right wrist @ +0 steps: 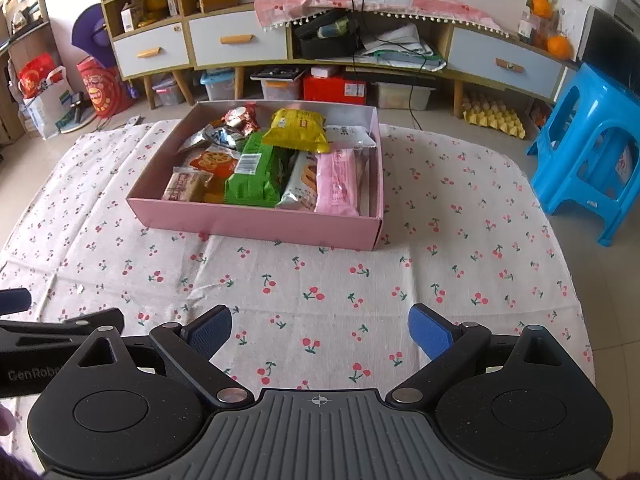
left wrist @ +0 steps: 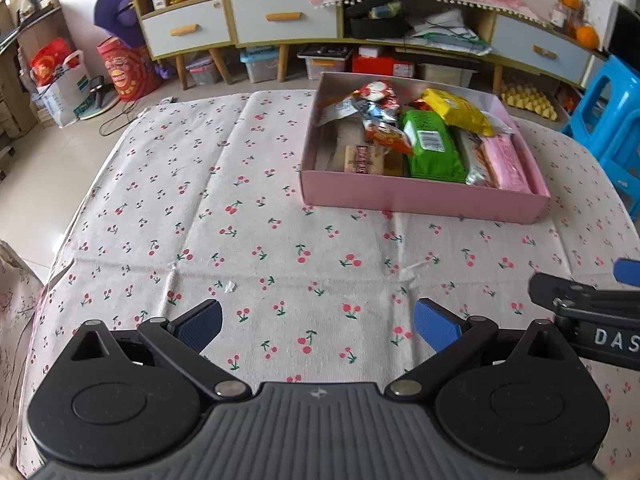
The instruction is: Organize snacks
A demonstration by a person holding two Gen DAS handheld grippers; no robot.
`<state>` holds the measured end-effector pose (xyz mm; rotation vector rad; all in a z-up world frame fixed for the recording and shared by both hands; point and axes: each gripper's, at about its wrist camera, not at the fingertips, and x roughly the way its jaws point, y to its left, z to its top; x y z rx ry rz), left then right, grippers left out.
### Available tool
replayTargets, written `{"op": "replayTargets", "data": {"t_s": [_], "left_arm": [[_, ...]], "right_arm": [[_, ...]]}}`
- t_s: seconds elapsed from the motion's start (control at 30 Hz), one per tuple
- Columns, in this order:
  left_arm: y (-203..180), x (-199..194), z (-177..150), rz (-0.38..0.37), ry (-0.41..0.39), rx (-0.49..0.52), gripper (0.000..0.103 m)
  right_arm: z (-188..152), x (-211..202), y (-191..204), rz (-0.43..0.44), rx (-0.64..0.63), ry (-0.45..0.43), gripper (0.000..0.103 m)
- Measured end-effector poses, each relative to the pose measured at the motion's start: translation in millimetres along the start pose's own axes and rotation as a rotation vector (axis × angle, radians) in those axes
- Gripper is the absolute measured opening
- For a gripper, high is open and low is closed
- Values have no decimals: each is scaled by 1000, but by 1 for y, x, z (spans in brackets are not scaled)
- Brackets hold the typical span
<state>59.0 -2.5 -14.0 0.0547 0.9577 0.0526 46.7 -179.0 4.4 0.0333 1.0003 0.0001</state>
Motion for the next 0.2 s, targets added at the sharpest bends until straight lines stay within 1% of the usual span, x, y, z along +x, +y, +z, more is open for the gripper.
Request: {"op": "replayTargets", "data": {"t_s": [0.07,0.2], "left_arm": [[1,4,-1,7,10,-5,99],[1,7,-5,-5,38,8,99]], "right_arm": [[-2,4,-2,-2,13,15,97],[-6,11,-12,9,74,52,97]]}}
